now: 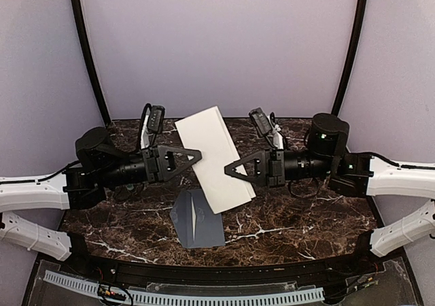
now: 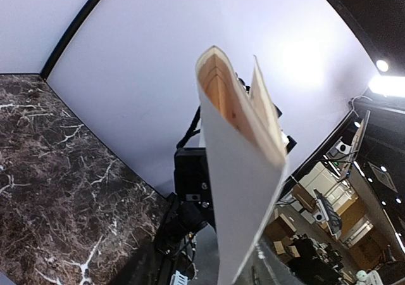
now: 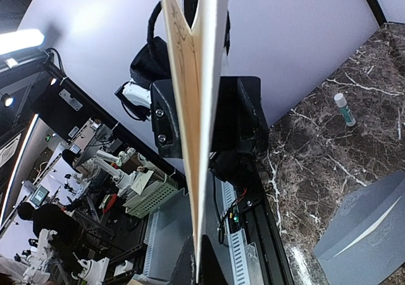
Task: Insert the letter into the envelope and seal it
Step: Fold the letter.
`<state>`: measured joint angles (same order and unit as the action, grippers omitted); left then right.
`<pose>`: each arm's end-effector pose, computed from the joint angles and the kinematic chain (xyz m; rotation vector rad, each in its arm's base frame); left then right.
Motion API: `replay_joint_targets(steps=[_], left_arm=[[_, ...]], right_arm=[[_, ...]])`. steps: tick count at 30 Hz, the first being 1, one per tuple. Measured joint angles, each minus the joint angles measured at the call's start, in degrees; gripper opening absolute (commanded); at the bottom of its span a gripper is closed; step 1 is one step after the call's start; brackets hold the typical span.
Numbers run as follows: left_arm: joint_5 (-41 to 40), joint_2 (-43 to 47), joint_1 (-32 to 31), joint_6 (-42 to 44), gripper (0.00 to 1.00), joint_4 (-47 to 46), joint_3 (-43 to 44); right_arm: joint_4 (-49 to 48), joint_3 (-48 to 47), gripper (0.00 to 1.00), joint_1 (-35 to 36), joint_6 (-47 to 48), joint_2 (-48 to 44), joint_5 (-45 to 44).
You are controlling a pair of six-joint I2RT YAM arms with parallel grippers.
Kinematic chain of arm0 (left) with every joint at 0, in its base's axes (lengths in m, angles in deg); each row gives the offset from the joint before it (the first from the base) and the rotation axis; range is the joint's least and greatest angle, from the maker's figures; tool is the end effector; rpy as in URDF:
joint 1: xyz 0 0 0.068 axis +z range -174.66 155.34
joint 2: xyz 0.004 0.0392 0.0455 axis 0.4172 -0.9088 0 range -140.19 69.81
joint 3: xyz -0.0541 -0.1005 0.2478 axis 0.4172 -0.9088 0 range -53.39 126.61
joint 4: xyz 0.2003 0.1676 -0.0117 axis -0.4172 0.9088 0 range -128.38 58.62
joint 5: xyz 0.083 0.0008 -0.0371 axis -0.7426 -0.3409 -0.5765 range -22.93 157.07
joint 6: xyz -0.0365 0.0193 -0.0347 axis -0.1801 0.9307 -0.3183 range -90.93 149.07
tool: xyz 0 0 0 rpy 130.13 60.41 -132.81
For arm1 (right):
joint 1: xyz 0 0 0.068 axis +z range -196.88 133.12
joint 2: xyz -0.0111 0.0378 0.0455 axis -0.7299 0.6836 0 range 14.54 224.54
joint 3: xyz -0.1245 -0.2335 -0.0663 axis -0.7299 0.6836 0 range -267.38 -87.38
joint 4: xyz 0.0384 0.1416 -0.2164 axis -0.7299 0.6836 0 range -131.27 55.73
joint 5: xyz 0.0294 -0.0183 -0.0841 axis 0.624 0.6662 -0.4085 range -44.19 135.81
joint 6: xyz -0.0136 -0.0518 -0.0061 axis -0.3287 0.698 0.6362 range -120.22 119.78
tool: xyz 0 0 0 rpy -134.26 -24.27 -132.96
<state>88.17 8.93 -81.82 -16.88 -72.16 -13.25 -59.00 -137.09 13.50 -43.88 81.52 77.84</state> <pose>0.1228 -0.2139 0.3377 0.5145 1.5121 -1.7127 0.1184 0.2464 0.3418 -0.7887 1.7309 1.7747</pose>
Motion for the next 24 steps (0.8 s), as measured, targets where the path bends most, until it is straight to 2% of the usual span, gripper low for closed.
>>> replay_joint_targets(steps=[1, 2, 3, 4, 8, 9, 12, 15, 24], left_arm=[[-0.17, -0.33, 0.07, 0.46, 0.3, 0.44, 0.42], [-0.46, -0.61, 0.07, 0.5, 0.18, 0.85, 0.68], [-0.63, -0.87, 0.09, 0.72, 0.12, 1.05, 0.85], [-0.7, -1.11, 0.13, 0.59, 0.03, 1.29, 0.94], [-1.05, -2.12, 0.33, 0.2, 0.0, 1.62, 1.01], [-1.22, -2.34, 0.33, -0.07, 0.0, 1.68, 1.01], [-2.84, -2.4, 0.33, -1.16, 0.0, 1.14, 0.87], [-6.01, -1.64, 0.35, -2.56, 0.0, -1.07, -0.33], [-15.58, 1.01, 0.39, -5.66, 0.0, -5.25, -2.75]], right_arm=[[0.44, -0.11, 0.0, 0.07, 0.13, 0.17, 0.2], [1.11, -0.33, 0.0, 0.15, 0.33, 0.37, 0.37], [1.53, -0.44, 0.0, 0.24, 0.5, 0.5, 0.44], [1.92, -0.63, 0.07, 0.33, 0.68, 0.63, 0.48], [3.61, -1.07, 0.61, 0.5, 1.51, 0.7, -0.33], [3.87, -1.07, 0.7, 0.55, 1.46, 0.63, -0.85], [3.67, -0.42, 0.87, 0.57, 1.18, -0.46, -3.89], [0.94, 2.71, 0.95, 0.72, -0.2, -3.26, -7.06], [-8.04, 10.03, 0.98, 4.37, -6.12, -2.89, -14.88]])
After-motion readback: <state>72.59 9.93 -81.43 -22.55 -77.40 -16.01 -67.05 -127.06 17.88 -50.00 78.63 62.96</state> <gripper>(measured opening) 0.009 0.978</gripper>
